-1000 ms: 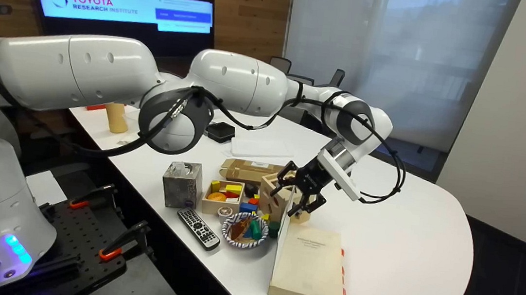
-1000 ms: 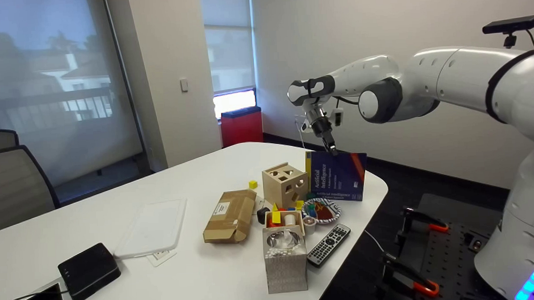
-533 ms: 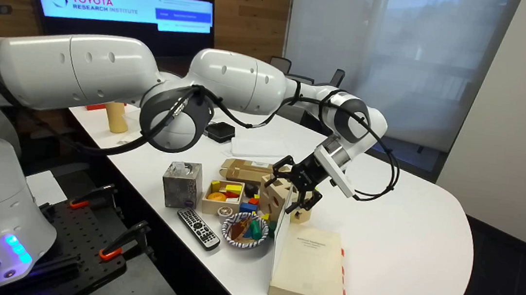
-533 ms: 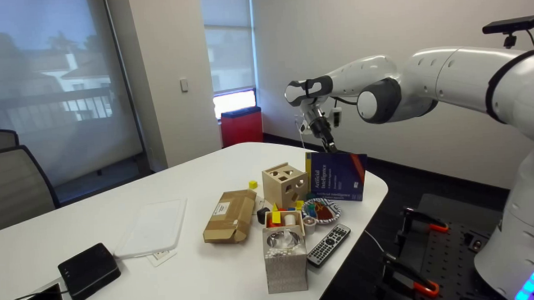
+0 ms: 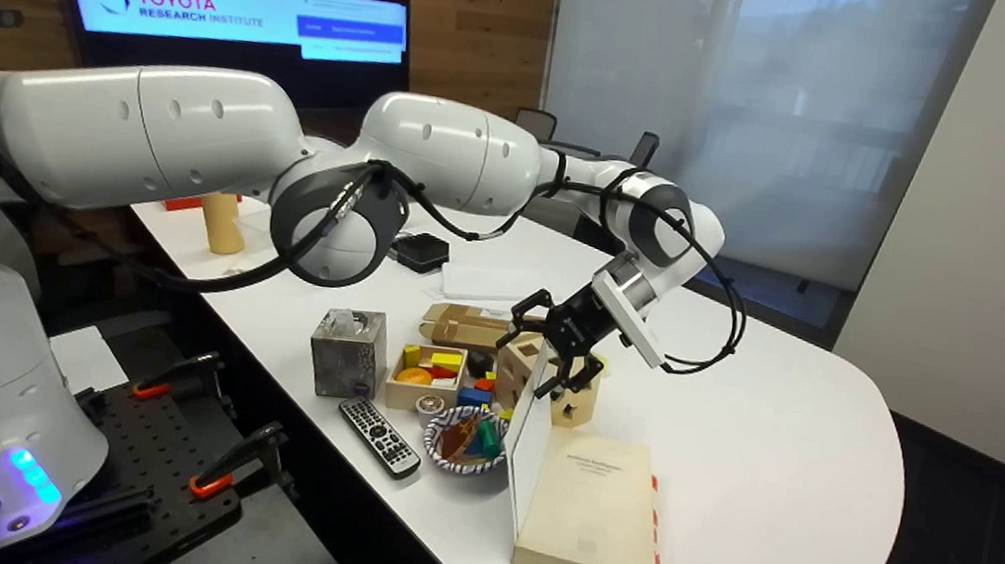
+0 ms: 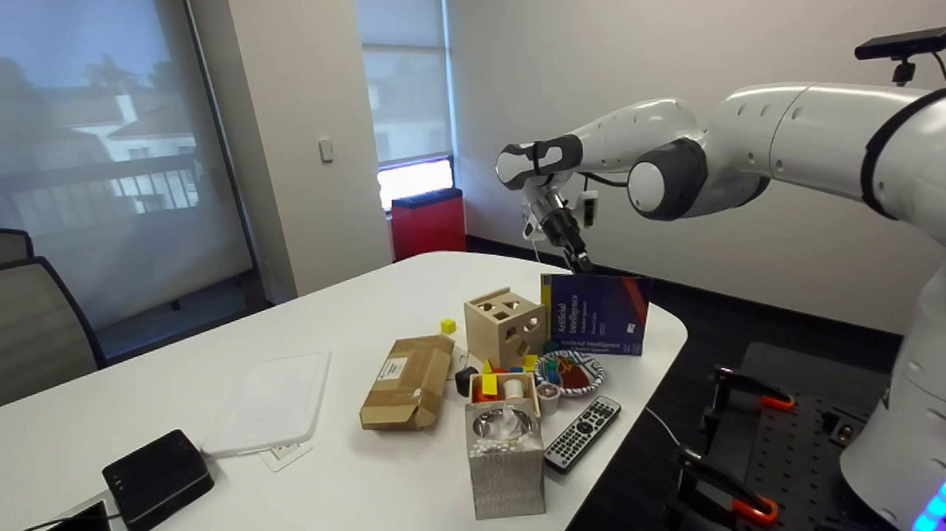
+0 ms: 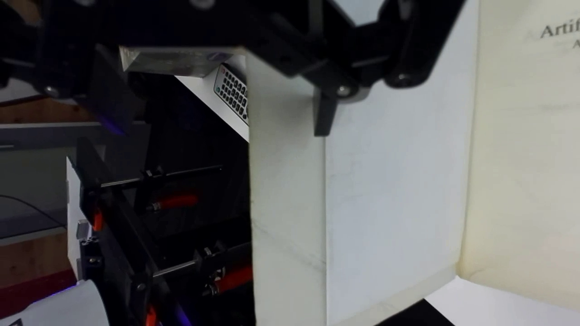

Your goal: Open the book

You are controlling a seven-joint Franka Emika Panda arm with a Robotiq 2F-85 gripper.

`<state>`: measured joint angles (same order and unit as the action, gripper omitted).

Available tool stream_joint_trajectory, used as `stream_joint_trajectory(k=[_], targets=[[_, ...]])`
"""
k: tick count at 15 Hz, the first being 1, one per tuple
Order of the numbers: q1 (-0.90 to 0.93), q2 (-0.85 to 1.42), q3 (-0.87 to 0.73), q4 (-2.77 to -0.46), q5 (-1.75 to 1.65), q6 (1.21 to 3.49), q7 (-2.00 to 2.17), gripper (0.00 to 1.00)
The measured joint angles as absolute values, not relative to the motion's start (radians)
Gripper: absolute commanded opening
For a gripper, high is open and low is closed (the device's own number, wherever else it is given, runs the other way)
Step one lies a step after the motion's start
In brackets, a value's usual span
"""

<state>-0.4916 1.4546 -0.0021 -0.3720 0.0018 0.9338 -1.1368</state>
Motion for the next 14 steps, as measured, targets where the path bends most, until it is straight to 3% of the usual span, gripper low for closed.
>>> stream_joint_trajectory(k=[14], targets=[[-0.444, 1.487, 0.05, -0.399, 0.103, 0.956, -0.956, 1.0]])
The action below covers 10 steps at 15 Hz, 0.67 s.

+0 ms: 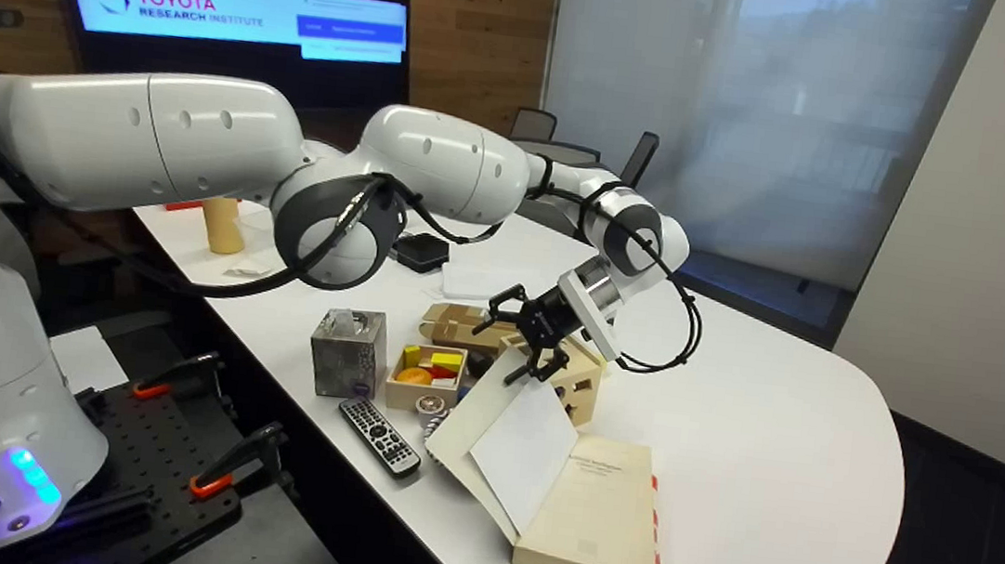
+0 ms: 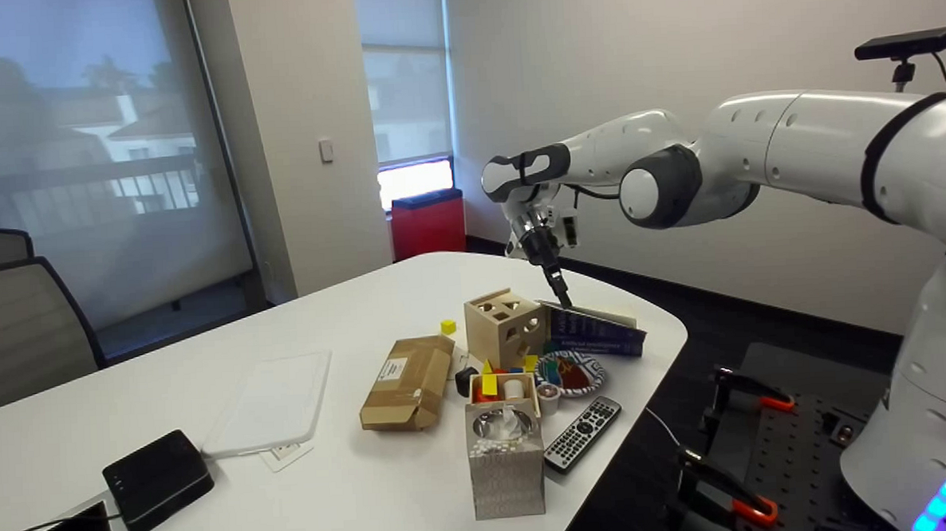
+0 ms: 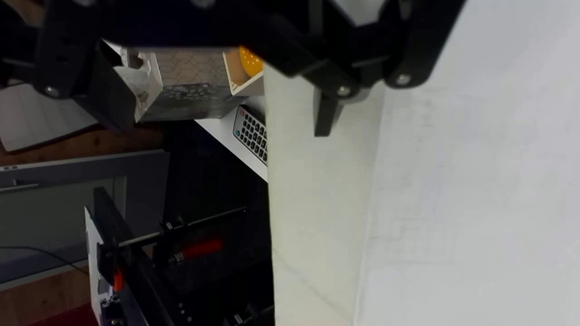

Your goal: Open the book

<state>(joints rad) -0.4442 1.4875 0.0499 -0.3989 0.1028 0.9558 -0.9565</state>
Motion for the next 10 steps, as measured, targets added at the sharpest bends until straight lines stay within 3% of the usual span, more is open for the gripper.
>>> stream_joint_trajectory(k=[10], targets=[[-0.379, 1.491, 0.089, -0.47, 0.164, 1.102, -0.742, 1.0]])
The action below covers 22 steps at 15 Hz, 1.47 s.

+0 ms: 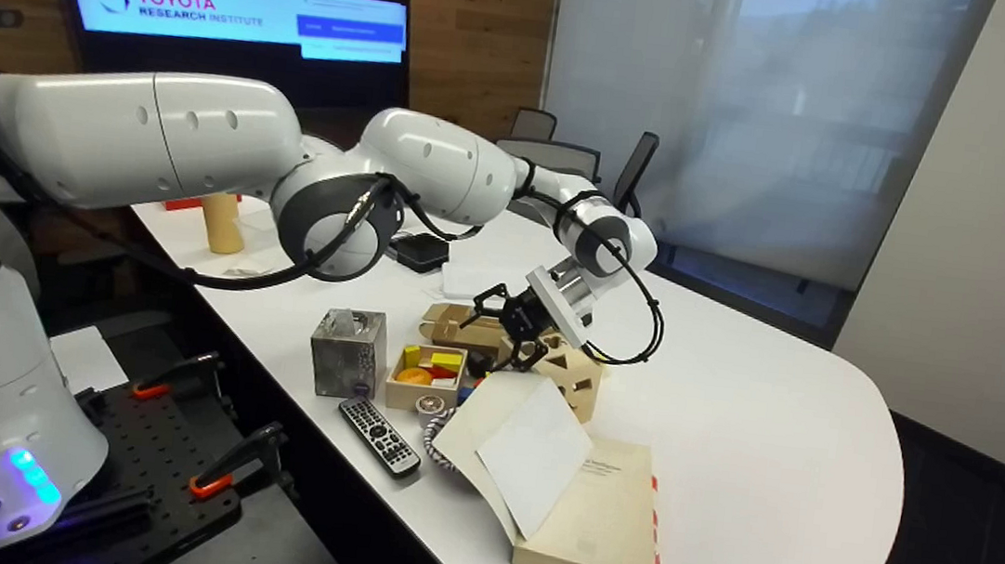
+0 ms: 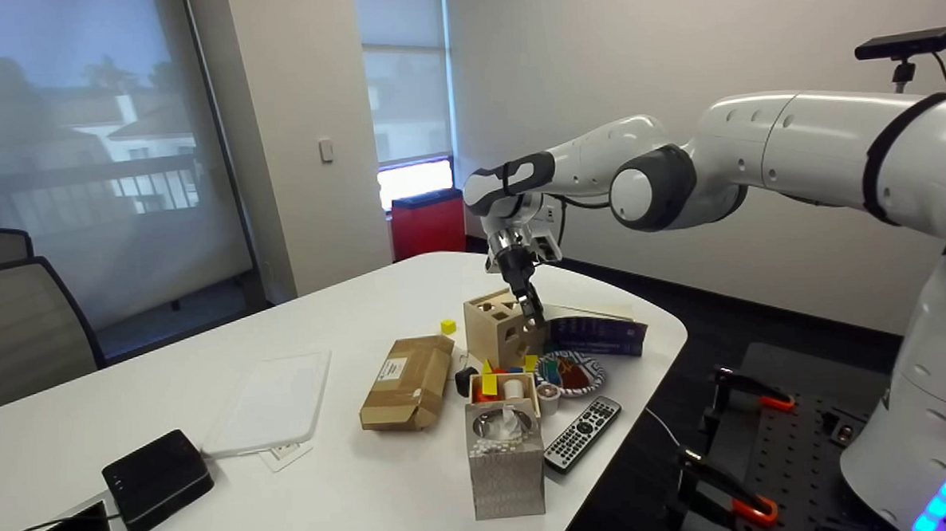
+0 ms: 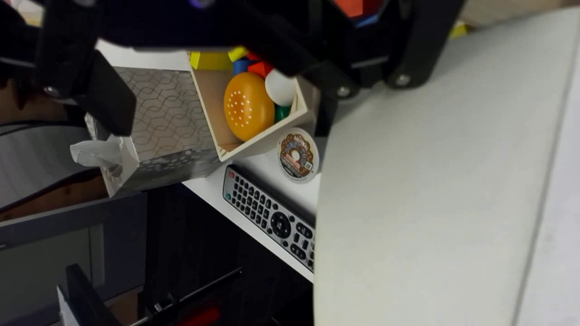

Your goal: Open the book

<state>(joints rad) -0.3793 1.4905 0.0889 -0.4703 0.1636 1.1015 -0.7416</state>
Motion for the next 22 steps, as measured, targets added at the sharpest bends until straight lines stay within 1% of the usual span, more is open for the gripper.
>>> stream_joint_trajectory(k=[7, 15, 22], targets=[[-0.292, 1.49, 0.097, -0.466, 0.164, 1.183, -0.634, 1.0], [-0.198, 1.48, 0.097, -0.357, 0.161, 1.441, -0.38, 1.0], [-0.141, 1.422, 0.066, -0.352, 0.113, 1.667, -0.102, 1.0]])
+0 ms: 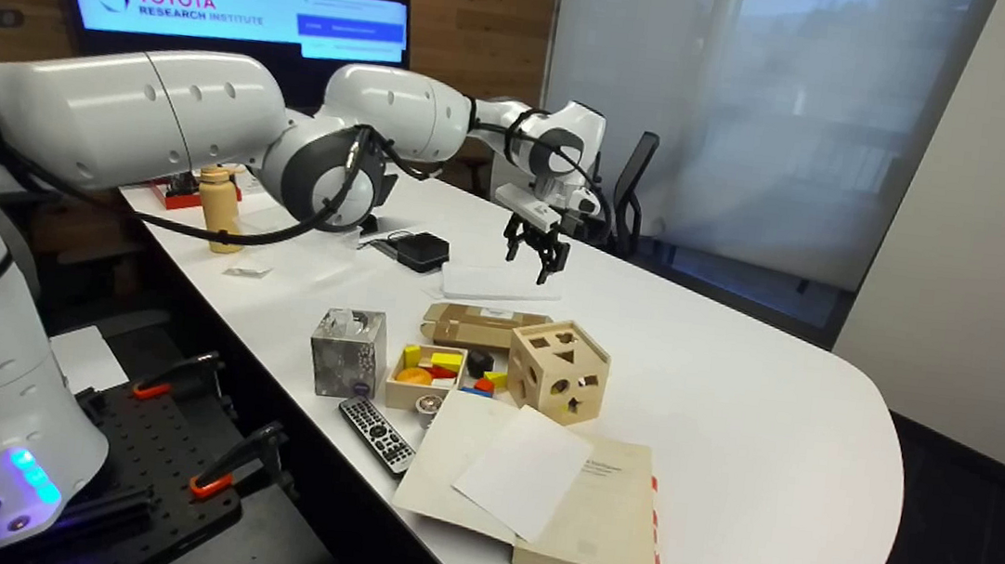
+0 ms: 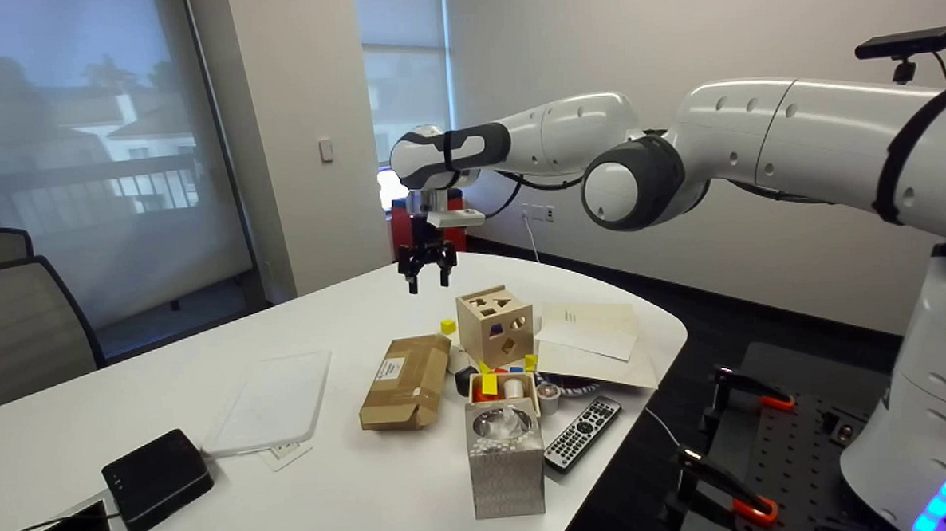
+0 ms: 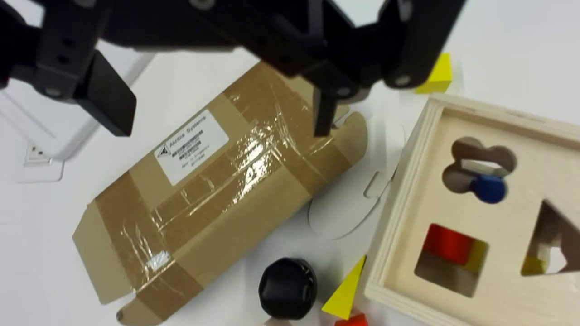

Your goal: Open the book

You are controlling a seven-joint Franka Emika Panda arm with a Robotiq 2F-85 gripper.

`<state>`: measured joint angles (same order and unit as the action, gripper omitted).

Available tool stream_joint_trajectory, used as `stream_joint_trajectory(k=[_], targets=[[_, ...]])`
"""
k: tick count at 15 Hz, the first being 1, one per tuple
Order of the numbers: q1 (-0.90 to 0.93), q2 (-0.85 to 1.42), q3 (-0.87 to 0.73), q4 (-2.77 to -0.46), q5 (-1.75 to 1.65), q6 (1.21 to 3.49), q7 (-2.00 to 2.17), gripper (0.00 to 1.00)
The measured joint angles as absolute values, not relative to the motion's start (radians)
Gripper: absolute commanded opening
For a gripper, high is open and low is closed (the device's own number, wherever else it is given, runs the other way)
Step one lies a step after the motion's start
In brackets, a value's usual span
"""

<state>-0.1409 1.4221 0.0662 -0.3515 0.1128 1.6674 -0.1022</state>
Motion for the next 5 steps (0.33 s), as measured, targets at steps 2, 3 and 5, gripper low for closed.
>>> stream_joint_trajectory(k=[2, 3, 5], targets=[[-0.127, 1.404, 0.046, -0.351, 0.091, 1.704, -0.017, 1.0], [-0.121, 1.395, 0.035, -0.351, 0.082, 1.716, 0.02, 1.0], [-0.11, 1.376, 0.018, -0.351, 0.066, 1.727, 0.082, 1.0]])
